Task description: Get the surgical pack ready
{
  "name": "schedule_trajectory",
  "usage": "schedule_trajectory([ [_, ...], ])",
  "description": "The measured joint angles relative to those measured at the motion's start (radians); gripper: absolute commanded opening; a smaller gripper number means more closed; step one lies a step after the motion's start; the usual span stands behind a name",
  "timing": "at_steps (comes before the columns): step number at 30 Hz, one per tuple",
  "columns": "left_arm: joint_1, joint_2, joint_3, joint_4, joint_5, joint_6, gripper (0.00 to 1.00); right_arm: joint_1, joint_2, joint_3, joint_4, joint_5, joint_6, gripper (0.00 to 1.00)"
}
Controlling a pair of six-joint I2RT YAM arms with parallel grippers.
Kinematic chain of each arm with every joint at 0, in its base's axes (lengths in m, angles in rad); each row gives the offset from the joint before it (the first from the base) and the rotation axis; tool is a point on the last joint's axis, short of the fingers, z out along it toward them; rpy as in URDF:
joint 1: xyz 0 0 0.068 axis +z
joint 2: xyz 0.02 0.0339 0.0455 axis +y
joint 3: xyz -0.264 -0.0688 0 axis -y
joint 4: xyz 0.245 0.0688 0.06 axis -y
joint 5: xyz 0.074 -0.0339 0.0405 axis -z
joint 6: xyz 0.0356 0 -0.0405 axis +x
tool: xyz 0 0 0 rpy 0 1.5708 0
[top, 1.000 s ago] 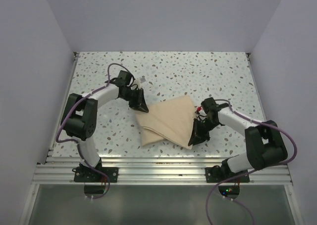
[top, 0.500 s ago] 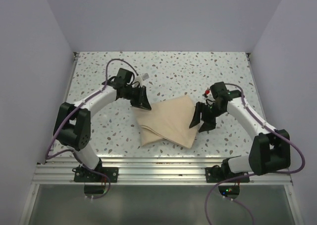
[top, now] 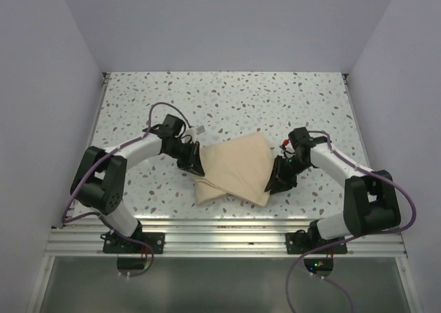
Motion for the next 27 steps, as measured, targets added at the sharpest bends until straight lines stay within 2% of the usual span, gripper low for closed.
schedule_trajectory([
  [6,-0.017,-0.024,-0.004,-0.009,-0.035,0.002,0.00,0.000,0.029,-0.039,0.125,-0.014,0.019,0.28],
  [10,-0.028,-0.072,0.002,-0.037,-0.086,0.005,0.18,0.000,0.132,-0.005,0.195,-0.029,0.025,0.27],
  [11,-0.032,-0.096,0.009,-0.048,-0.109,0.005,0.25,0.000,0.163,0.014,0.205,-0.029,0.024,0.27],
  [12,-0.034,-0.122,0.021,-0.053,-0.129,0.005,0.27,0.000,0.193,0.040,0.207,-0.029,0.023,0.27],
  [18,-0.074,-0.202,0.162,-0.020,-0.251,-0.004,0.28,0.000,0.377,0.271,0.235,-0.035,0.000,0.25],
  [20,-0.111,-0.197,0.184,-0.006,-0.311,-0.009,0.32,0.000,0.435,0.359,0.235,-0.040,-0.011,0.26],
  [21,-0.134,-0.189,0.195,-0.008,-0.341,-0.011,0.33,0.000,0.448,0.390,0.235,-0.043,-0.017,0.29],
  [22,-0.155,-0.179,0.206,-0.012,-0.365,-0.016,0.35,0.000,0.455,0.408,0.235,-0.044,-0.020,0.40],
  [24,-0.215,-0.135,0.245,-0.019,-0.432,-0.026,0.36,0.000,0.453,0.441,0.222,-0.043,-0.034,0.51],
  [25,-0.251,-0.105,0.271,-0.029,-0.470,-0.027,0.39,0.000,0.449,0.453,0.209,-0.040,-0.043,0.64],
  [27,-0.311,-0.058,0.309,-0.041,-0.533,-0.033,0.43,-0.005,0.432,0.458,0.186,-0.027,-0.056,0.77],
])
